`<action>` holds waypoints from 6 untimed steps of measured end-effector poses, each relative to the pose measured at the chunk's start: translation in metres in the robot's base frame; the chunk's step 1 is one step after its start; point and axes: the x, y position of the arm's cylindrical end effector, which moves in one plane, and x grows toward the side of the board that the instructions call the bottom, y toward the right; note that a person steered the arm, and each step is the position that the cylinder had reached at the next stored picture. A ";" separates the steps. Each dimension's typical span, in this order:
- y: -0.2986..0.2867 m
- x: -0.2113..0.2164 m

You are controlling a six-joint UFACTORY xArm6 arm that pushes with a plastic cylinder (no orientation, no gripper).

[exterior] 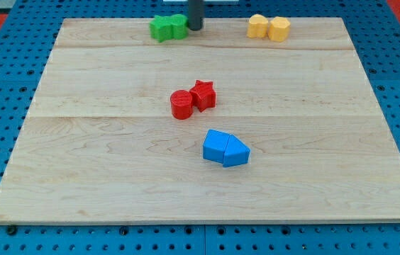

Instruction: Move the green blocks to the top left corner

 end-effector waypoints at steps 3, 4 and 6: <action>-0.055 -0.015; -0.082 -0.015; -0.125 0.034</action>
